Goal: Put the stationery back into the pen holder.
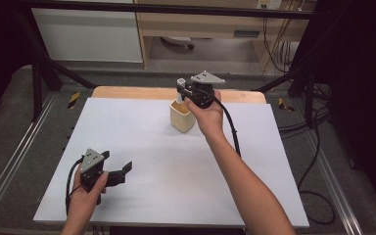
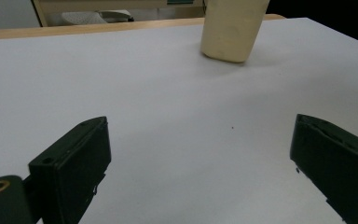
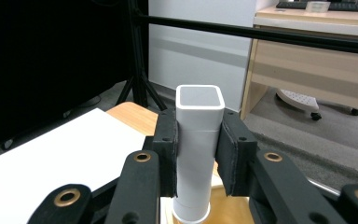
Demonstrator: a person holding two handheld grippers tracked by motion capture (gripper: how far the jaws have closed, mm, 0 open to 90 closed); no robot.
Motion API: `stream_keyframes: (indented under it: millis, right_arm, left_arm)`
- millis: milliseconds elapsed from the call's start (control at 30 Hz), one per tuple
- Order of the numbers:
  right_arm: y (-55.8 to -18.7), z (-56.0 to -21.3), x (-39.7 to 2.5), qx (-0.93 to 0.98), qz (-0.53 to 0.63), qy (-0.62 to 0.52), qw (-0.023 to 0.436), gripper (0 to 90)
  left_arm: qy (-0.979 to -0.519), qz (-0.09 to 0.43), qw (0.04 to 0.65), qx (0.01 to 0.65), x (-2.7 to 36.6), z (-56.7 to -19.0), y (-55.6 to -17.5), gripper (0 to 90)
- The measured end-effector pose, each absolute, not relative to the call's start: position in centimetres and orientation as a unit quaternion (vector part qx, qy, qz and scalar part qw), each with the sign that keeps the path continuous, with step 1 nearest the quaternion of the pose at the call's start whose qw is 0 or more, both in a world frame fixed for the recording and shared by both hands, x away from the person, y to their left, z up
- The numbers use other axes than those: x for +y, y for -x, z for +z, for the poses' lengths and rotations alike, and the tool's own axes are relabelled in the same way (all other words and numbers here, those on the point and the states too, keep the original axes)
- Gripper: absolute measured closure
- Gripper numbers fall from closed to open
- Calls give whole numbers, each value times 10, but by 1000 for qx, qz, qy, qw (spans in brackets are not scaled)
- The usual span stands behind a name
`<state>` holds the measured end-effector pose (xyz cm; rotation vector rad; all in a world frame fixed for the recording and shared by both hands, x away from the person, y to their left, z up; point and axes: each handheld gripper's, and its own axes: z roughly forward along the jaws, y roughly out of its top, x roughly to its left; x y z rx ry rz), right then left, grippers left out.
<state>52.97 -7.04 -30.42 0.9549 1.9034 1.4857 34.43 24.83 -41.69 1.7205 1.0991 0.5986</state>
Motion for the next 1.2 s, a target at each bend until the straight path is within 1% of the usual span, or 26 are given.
stream_keyframes:
  millis: [533, 1200]
  right_arm:
    - [-532, -311, -66, 717, 540, -357, 258, 710]
    - [-544, -323, -71, 725, 516, -374, 261, 710]
  left_arm:
    - [-709, 245, 485, 449, 248, -417, -344, 54]
    - [-713, 242, 485, 445, 245, -418, -345, 54]
